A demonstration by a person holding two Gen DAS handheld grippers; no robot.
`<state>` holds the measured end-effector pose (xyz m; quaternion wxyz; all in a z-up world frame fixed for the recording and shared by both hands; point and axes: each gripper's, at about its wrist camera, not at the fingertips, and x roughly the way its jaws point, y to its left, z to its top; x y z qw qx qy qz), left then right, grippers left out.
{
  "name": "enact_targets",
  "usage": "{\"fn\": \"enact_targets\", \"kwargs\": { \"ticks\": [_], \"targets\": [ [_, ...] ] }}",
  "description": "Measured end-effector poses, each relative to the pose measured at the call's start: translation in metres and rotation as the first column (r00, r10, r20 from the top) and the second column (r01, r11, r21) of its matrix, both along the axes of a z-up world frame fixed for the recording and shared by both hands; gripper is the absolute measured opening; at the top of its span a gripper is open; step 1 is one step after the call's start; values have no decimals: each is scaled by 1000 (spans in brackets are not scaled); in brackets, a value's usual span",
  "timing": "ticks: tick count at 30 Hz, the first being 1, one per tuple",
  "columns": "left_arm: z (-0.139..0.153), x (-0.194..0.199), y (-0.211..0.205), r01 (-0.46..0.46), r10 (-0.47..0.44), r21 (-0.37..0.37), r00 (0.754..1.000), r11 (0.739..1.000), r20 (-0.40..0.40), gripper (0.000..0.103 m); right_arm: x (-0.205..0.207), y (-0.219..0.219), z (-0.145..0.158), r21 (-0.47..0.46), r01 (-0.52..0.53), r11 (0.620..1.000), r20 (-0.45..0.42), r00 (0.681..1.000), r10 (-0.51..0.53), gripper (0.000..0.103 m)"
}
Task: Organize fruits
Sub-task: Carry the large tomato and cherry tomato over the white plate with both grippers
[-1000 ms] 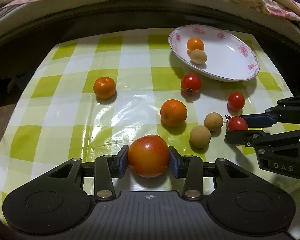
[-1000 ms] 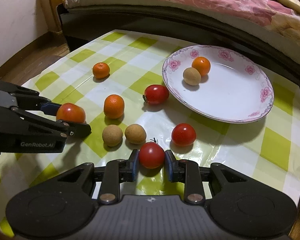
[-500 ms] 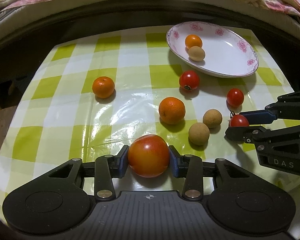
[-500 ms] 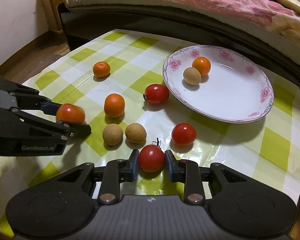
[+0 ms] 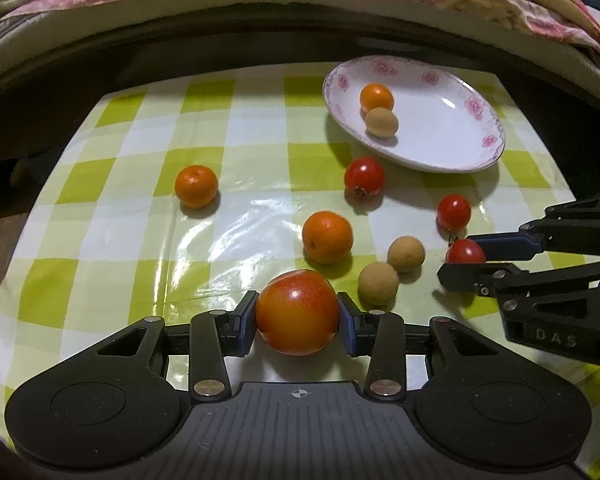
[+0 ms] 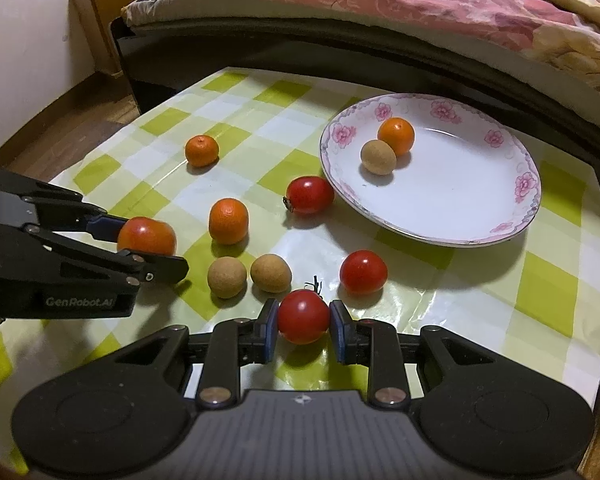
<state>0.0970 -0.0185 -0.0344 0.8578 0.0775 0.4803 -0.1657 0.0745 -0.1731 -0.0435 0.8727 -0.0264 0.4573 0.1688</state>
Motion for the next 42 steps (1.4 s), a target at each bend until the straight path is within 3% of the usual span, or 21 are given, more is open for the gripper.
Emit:
{"fn": "enact_targets", "kwargs": {
  "ticks": [26, 42],
  "targets": [
    [22, 31, -69, 56, -53, -67, 997, 996, 47, 48, 4, -44, 29, 69, 125, 990, 49, 990, -129, 30],
    [14, 76, -100, 49, -44, -83, 997, 995, 60, 47, 47, -72, 27, 54, 189, 980, 78, 978, -193, 30]
  ]
}}
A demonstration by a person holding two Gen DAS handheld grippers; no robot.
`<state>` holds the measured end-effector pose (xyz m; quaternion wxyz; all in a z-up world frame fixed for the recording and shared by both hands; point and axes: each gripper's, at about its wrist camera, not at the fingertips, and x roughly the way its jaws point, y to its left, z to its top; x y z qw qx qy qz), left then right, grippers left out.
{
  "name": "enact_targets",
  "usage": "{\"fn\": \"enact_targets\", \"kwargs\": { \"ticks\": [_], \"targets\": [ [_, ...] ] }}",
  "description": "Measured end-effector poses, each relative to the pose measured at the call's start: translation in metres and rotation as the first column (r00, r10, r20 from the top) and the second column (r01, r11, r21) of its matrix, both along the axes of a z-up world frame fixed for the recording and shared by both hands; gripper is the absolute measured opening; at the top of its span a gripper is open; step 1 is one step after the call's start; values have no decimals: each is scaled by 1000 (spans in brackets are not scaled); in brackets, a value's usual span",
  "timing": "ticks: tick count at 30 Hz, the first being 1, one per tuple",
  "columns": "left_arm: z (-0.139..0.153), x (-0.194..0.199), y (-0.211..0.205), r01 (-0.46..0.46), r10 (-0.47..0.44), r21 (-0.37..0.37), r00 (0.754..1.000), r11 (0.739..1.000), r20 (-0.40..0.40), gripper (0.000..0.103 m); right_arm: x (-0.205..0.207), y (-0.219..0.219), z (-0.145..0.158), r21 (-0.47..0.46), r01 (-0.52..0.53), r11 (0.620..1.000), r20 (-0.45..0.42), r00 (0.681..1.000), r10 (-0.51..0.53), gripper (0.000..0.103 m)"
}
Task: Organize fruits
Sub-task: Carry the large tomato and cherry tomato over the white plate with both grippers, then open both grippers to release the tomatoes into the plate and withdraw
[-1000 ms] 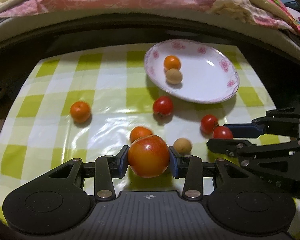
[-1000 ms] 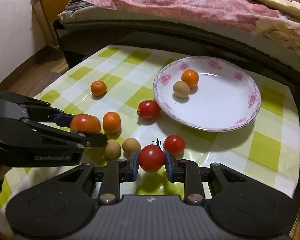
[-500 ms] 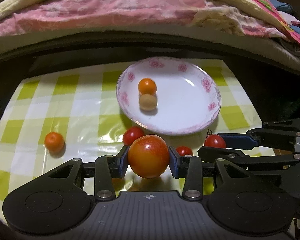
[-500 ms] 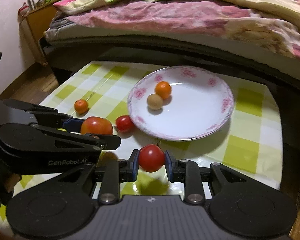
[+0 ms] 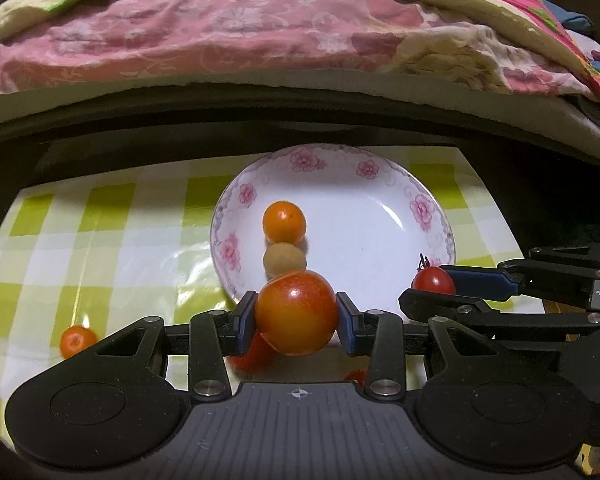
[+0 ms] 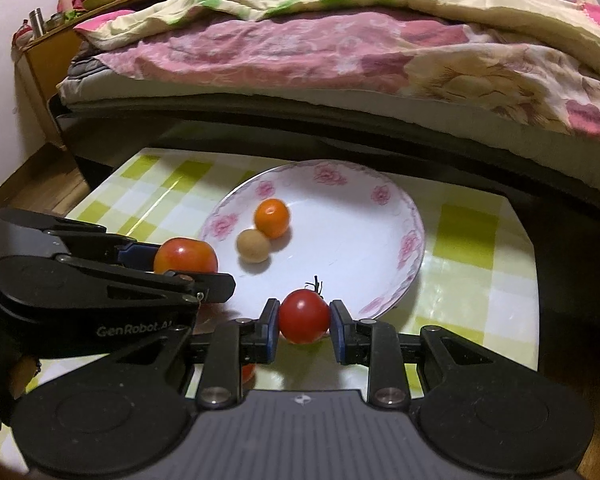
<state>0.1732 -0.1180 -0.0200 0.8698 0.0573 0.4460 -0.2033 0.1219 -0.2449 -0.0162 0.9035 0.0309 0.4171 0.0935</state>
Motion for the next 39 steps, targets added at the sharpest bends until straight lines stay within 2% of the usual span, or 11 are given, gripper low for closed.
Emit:
{"fn": "enact_targets", "kwargs": {
  "ticks": [12, 24, 30, 39],
  "targets": [
    [-11, 17, -7, 0, 1, 5, 1000, 1000, -15, 48, 27, -14, -17, 11, 0, 1000, -10, 1000, 0, 31],
    [-7, 19, -7, -28, 28, -19, 1000, 999, -14, 49, 31, -20, -14, 44, 28, 999, -5, 1000, -28, 32],
    [4, 14, -6, -30, 31, -22, 999, 999, 15, 49, 30, -23, -8, 55, 40, 998, 21, 999, -41, 34],
    [38, -13, 0, 8, -5, -30, 997, 1000, 78, 60, 19, -25, 13, 70, 76, 995, 57, 995, -80, 34]
  ]
}}
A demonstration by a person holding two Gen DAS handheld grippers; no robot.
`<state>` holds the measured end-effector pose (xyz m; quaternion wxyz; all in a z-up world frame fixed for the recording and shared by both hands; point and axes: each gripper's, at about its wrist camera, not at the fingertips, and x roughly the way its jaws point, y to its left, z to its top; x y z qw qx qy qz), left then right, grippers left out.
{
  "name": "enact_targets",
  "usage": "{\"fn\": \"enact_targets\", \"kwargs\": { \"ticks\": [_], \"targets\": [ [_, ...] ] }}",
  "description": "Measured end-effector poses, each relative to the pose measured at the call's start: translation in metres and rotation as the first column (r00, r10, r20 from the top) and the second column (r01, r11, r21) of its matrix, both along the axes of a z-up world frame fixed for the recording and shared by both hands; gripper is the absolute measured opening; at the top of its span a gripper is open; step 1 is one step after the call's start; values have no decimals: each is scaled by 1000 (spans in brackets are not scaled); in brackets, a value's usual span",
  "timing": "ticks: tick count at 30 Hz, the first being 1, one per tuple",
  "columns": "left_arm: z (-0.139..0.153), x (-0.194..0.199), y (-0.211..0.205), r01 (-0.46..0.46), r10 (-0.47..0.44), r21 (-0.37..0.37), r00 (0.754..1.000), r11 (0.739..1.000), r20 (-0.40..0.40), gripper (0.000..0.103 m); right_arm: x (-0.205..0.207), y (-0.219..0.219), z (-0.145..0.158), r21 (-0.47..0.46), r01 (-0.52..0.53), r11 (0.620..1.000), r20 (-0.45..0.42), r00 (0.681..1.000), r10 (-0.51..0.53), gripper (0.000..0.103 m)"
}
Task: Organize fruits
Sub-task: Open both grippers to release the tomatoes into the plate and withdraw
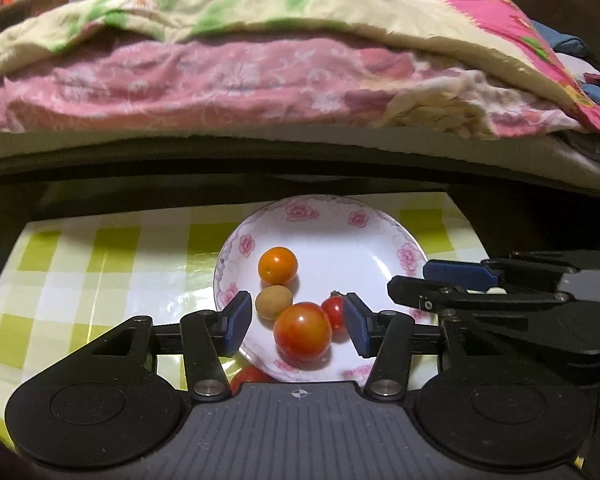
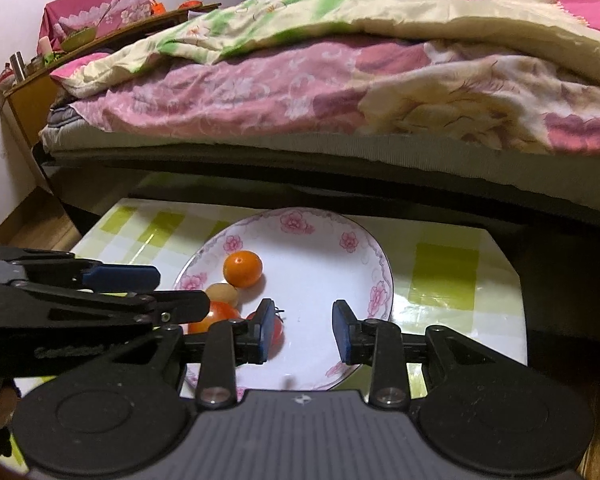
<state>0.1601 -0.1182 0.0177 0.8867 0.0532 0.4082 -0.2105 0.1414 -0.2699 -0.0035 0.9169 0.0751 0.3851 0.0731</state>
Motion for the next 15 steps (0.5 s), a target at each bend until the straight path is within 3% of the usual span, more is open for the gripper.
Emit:
{"fn": "enact_targets", "kwargs": {
  "ticks": [15],
  "targets": [
    [9, -41, 51, -82, 82, 10, 996, 997, -38, 62, -44, 30, 20, -12, -62, 998, -4, 998, 62, 35]
  ]
}}
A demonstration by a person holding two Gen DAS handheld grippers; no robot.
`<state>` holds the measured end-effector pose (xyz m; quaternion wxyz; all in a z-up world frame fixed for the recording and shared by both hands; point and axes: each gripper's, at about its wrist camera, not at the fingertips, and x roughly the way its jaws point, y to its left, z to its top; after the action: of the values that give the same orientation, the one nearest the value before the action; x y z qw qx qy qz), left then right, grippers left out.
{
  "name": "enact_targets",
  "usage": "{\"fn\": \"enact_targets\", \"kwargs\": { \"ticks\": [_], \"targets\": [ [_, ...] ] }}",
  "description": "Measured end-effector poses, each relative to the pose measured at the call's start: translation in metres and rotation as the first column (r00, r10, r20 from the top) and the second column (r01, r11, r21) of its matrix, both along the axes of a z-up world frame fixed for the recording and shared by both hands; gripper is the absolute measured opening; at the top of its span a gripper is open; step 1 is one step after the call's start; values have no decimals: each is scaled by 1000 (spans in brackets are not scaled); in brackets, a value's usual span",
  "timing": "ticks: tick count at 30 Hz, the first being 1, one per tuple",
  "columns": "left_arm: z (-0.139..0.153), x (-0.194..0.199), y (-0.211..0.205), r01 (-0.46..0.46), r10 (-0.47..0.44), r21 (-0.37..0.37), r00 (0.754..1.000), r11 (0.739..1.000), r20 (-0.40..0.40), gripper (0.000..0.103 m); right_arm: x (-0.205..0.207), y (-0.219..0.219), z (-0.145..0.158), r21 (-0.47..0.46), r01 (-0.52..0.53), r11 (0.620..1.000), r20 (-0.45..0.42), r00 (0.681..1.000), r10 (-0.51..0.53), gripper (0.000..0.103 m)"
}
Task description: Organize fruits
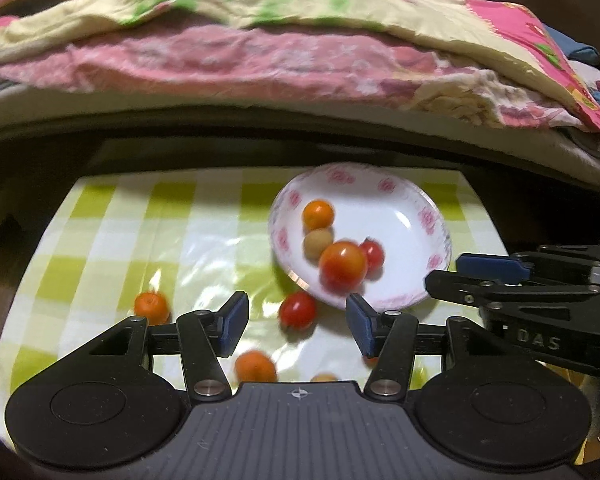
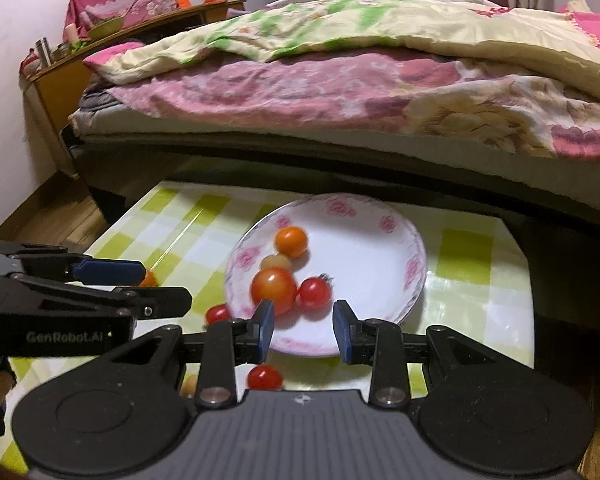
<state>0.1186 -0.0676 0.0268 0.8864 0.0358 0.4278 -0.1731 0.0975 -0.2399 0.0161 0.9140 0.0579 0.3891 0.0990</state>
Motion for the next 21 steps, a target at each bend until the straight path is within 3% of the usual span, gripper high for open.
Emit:
{"fn": "enact_targets", "kwargs": {
  "ticks": [12, 21],
  "targets": [
    [-10, -31, 35, -53, 52, -17, 997, 998, -57, 63, -40, 16, -12, -2, -25, 1000, -71, 997, 25, 35],
    [-32, -28, 42, -55, 55, 2, 993, 998, -104, 63, -32, 33, -31, -62, -79, 995, -101, 992, 73, 35]
  ]
}}
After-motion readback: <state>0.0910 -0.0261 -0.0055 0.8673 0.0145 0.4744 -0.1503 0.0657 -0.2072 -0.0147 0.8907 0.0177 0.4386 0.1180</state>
